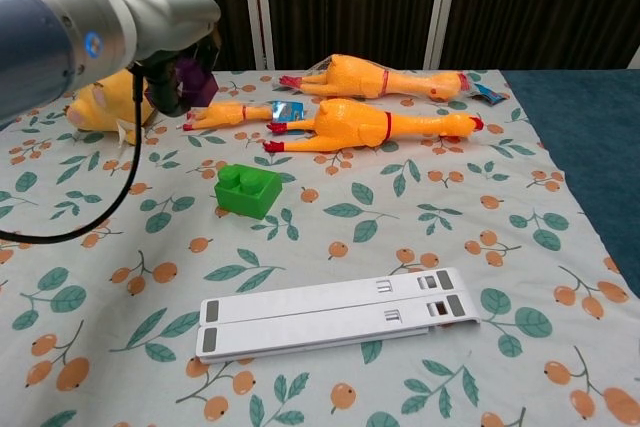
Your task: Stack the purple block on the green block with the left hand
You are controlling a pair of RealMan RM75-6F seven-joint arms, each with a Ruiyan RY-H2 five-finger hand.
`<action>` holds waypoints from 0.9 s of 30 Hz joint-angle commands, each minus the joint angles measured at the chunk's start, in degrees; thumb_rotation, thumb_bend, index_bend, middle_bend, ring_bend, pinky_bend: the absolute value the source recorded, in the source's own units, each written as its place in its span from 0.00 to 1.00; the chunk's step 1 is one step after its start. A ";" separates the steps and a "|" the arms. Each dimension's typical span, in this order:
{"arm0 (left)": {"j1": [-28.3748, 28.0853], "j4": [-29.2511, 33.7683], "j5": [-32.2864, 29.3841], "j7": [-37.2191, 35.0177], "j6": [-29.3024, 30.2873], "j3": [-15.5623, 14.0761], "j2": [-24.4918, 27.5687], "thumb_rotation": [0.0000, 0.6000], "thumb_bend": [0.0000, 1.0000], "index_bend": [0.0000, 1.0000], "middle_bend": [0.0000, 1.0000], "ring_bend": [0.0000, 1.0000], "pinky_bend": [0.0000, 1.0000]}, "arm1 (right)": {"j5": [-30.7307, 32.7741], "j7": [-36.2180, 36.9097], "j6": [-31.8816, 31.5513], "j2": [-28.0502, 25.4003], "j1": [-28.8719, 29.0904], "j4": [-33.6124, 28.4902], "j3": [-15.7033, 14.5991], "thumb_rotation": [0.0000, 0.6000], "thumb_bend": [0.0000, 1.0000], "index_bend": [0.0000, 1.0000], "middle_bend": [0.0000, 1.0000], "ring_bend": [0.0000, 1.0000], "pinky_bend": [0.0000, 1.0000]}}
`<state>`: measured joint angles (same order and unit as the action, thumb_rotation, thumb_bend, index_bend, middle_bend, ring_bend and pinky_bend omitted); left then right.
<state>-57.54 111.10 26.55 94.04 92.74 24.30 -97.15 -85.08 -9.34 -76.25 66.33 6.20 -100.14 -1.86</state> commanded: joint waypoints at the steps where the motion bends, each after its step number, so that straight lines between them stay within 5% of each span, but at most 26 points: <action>1: -3.46 -4.28 -1.50 2.02 1.08 0.15 -3.15 1.00 0.53 0.59 0.46 0.03 0.00 | 0.22 0.12 0.26 0.04 0.09 0.17 0.04 1.00 0.29 0.18 0.08 0.09 0.27; 11: -6.58 -13.94 -3.83 0.80 -2.42 -1.64 -7.30 1.00 0.53 0.59 0.46 0.03 0.00 | 1.46 0.09 1.11 0.26 0.35 0.76 0.42 1.00 0.29 0.18 0.08 0.09 0.27; 27: -7.37 -20.85 -4.40 -3.40 -7.31 -4.87 -10.02 1.00 0.53 0.59 0.46 0.03 0.00 | 2.46 -0.86 1.89 0.41 0.56 0.61 0.47 1.00 0.29 0.19 0.08 0.09 0.27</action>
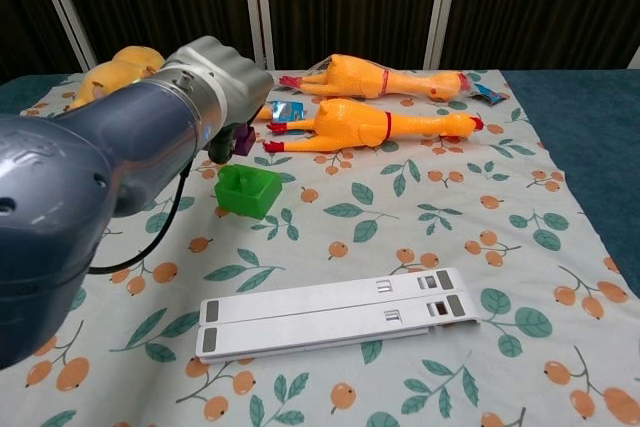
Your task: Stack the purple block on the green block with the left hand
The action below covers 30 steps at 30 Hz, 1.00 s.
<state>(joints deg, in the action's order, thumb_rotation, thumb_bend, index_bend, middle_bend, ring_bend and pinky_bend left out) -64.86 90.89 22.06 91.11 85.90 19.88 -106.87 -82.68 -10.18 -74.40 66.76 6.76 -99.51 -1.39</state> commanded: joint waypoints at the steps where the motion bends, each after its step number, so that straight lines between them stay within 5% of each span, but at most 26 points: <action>1: -0.05 -0.97 0.17 -0.66 -0.68 -0.66 -0.40 1.00 0.53 0.59 0.46 0.03 0.00 | 0.07 -0.02 0.03 -0.02 0.01 -0.03 0.01 1.00 0.29 0.19 0.08 0.09 0.27; 30: -0.68 -8.65 1.51 -2.91 -4.03 -3.49 -4.38 1.00 0.53 0.59 0.46 0.03 0.00 | 0.66 -0.37 0.12 0.04 0.06 0.08 0.19 1.00 0.29 0.18 0.08 0.09 0.27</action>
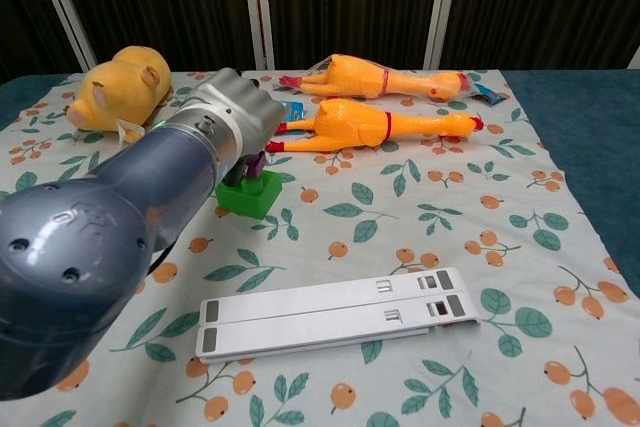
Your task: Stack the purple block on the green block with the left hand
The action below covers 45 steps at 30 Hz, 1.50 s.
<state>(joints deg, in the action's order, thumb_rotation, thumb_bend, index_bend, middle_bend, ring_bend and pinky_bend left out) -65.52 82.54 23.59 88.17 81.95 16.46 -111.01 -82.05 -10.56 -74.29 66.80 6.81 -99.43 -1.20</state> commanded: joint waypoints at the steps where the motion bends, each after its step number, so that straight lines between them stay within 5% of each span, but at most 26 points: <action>1: -0.05 -0.49 -0.04 0.08 -0.12 -0.08 -0.39 1.00 0.53 0.59 0.46 0.03 0.00 | 0.10 0.00 0.04 0.00 0.01 0.02 0.03 1.00 0.29 0.18 0.08 0.09 0.27; 45: 1.01 -5.45 2.02 1.87 -1.01 -1.97 -3.68 1.00 0.55 0.61 0.48 0.03 0.00 | -0.01 -0.42 0.25 -0.37 0.10 -0.62 -0.27 1.00 0.29 0.19 0.08 0.09 0.27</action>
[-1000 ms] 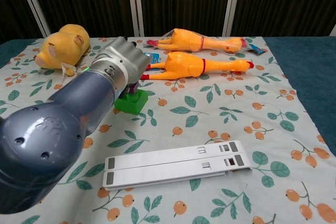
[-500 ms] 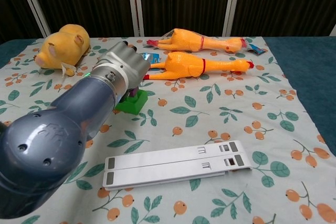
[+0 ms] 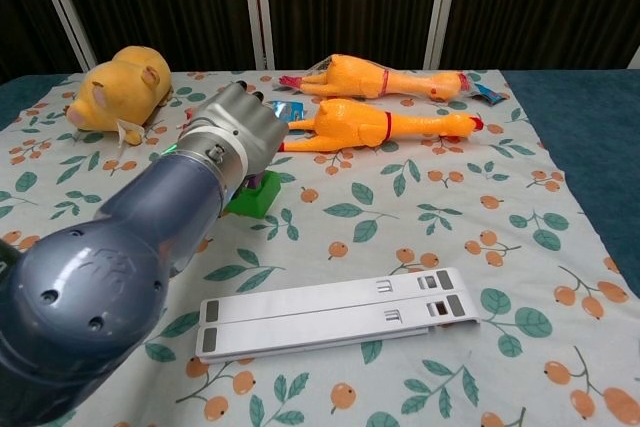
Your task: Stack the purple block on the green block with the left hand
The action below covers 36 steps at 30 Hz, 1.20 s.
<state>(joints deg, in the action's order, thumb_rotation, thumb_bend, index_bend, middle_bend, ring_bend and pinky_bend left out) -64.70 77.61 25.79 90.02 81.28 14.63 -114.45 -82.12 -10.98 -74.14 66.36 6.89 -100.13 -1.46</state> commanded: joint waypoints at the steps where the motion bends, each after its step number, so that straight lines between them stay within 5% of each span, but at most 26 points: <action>1: 0.25 -0.78 -0.12 0.02 -0.46 -0.24 -0.33 1.00 0.55 0.61 0.48 0.03 0.00 | 0.09 -0.01 0.10 0.14 0.05 0.15 0.04 1.00 0.29 0.19 0.08 0.09 0.27; 36: 3.16 -5.66 0.80 3.74 -0.57 -2.99 -1.75 1.00 0.54 0.65 0.40 0.03 0.00 | 0.20 -0.51 0.44 0.46 0.21 0.28 -0.09 1.00 0.29 0.18 0.08 0.09 0.27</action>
<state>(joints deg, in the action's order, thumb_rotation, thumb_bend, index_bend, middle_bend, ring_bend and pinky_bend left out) -61.60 72.01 26.52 93.76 80.72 11.67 -116.18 -81.91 -11.49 -73.69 66.81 7.10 -99.86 -1.54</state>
